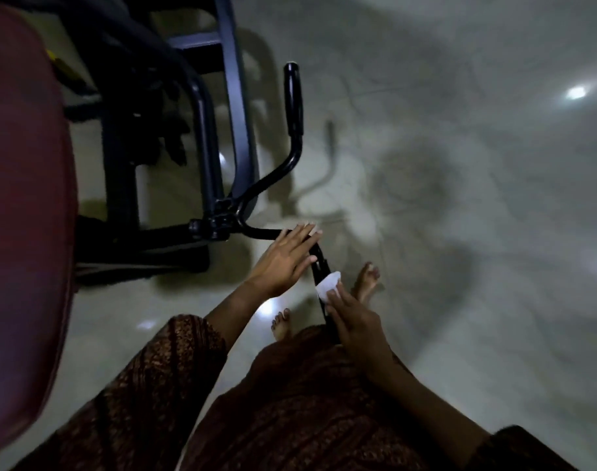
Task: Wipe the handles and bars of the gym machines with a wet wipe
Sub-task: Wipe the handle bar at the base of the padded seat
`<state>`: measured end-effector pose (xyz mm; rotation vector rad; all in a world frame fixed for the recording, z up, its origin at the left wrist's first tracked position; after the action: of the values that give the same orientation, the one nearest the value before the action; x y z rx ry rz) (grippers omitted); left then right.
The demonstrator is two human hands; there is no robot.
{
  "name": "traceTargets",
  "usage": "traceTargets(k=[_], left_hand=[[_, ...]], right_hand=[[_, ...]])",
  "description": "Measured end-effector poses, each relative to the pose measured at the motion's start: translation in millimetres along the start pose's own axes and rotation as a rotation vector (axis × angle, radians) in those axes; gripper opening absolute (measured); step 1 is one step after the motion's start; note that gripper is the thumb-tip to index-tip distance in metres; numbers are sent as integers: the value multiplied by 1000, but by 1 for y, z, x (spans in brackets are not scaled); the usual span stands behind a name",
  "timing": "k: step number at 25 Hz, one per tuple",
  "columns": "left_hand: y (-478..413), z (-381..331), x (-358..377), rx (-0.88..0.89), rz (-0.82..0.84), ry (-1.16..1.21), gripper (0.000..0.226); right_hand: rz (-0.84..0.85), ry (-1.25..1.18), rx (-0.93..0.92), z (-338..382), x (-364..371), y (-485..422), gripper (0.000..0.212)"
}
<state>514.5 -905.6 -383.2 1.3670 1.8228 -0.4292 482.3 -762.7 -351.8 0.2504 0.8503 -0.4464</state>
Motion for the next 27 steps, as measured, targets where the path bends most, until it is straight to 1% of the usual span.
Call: traceTargets(k=[1, 4, 5, 6, 8, 9, 11, 13, 15, 17, 19, 21, 23, 25, 27], left_hand=[[0, -1, 2, 19, 26, 23, 63], [-1, 3, 1, 63, 38, 72, 63], [-2, 5, 0, 68, 32, 90, 62], [-3, 9, 0, 59, 27, 110, 61], [-3, 20, -4, 12, -18, 161, 59], [-2, 26, -6, -13, -47, 184, 56], [-2, 31, -6, -36, -56, 214, 47], [-3, 32, -5, -43, -51, 229, 44], [-5, 31, -6, -29, -60, 224, 43], [-5, 30, -6, -12, -65, 216, 42], [-6, 33, -6, -10, -65, 223, 41], [-5, 32, -7, 0, -72, 222, 40], [-5, 30, -6, -2, -70, 228, 40], [-4, 30, -5, -13, -68, 239, 41], [-4, 28, -6, -19, -65, 243, 43]], right_hand=[[-9, 25, 24, 2, 7, 1, 36], [-47, -75, 210, 3, 23, -28, 41], [-70, -67, 232, 2, 24, -36, 38], [-105, -19, 204, 4, 23, -37, 34], [-207, 119, 3, 18, 10, -13, 29], [-253, 177, -94, 29, 0, 5, 31], [-294, 278, -167, 36, -5, 34, 34], [-242, 339, -137, 29, 9, 29, 37], [-139, 345, -48, 17, 34, -5, 35], [-110, 360, 25, 16, 40, -39, 43], [-108, 452, -45, 26, 36, -36, 47], [-130, 476, -192, 36, 30, 3, 40], [-131, 453, -247, 33, 22, 45, 33], [-119, 414, -191, 27, 18, 60, 33], [-108, 368, -56, 20, 23, 38, 36]])
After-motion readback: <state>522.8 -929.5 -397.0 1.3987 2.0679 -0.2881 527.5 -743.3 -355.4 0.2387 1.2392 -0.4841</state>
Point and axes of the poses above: each hand's wrist, its own y-axis away from the middle knuckle, its own x-axis out of the palm, z = x × y, the point moved 9 cm from there along -y, towards the middle knuckle, and after that the axes turned 4 degrees about y, right-handed, at the moved point
